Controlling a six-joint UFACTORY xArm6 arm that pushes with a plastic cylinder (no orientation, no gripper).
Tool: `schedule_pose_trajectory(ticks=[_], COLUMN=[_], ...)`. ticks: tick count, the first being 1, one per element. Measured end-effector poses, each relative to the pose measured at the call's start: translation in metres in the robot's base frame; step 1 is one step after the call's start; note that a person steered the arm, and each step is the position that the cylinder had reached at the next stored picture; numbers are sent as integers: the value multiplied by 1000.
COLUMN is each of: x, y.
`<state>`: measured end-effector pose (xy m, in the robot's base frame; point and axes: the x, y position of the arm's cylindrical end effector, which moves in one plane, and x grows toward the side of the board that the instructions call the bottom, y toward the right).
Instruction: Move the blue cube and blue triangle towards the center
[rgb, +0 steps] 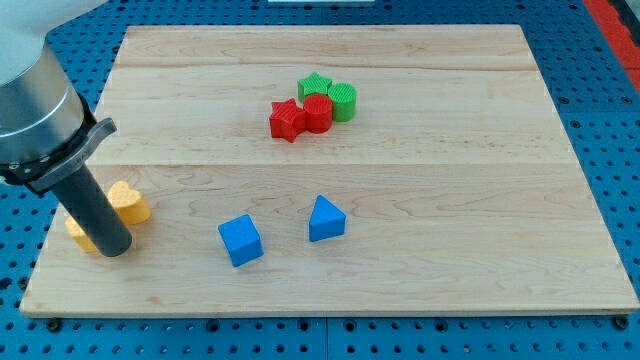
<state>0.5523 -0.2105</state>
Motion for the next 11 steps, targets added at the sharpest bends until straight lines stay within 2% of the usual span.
schedule_pose_trajectory(ticks=[1, 4, 6, 7, 8, 11], x=[2, 4, -17, -23, -18, -139], y=[19, 170, 261, 288, 291, 284])
